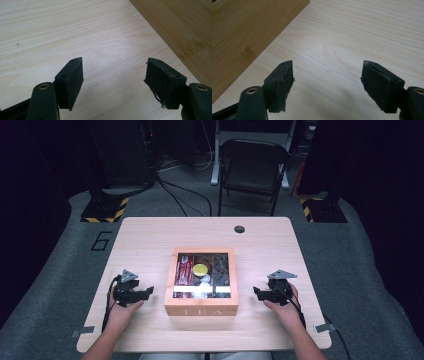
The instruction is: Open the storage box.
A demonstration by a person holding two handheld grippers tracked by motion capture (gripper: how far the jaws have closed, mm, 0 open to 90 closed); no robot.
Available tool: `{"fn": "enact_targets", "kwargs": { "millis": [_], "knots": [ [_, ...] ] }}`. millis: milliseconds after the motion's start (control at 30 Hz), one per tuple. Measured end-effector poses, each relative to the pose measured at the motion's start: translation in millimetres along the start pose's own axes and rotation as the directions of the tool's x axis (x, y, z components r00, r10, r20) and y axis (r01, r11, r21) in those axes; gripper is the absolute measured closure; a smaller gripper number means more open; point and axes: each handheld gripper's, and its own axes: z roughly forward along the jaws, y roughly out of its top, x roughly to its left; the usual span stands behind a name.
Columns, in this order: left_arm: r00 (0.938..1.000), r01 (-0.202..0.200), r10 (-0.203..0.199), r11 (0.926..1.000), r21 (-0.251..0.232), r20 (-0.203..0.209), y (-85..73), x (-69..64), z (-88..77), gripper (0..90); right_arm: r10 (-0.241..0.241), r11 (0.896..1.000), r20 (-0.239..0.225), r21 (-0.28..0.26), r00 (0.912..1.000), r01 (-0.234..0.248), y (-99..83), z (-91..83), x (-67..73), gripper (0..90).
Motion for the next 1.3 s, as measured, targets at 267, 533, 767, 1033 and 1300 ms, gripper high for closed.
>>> {"fn": "enact_targets", "kwargs": {
  "millis": [267, 533, 767, 1033, 1300],
  "knots": [
    [0.9997, -0.017, 0.017, 0.9998, -0.006, 0.016, 1.3, -5.5, -1.7, 32.3, 0.015, 1.000, -0.011, -0.003, 0.9998, -0.015, 0.4, -1.9, -0.1, 25.4],
    [0.9984, -0.034, 0.034, 0.9994, -0.009, 0.046, 3.7, -13.0, -6.2, 32.4, 0.035, 0.999, -0.032, -0.006, 0.9989, -0.035, 2.6, -6.6, -0.3, 27.7],
    [0.9971, -0.030, 0.033, 0.9987, -0.041, 0.068, 5.7, -18.1, -10.5, 34.3, 0.015, 1.000, -0.042, -0.006, 0.9990, -0.015, 4.7, -9.8, 1.9, 30.5],
    [0.9983, -0.022, 0.024, 0.9987, -0.046, 0.053, 7.2, -19.0, -12.4, 34.3, 0.000, 1.000, -0.032, -0.024, 0.9995, 0.000, 7.0, -13.8, 4.5, 31.1],
    [0.9962, -0.028, 0.031, 0.9990, -0.036, 0.082, 9.9, -22.4, -19.6, 35.3, -0.033, 0.999, -0.035, -0.035, 0.9989, 0.032, 9.0, -18.2, 11.7, 27.1]
  ]
}}
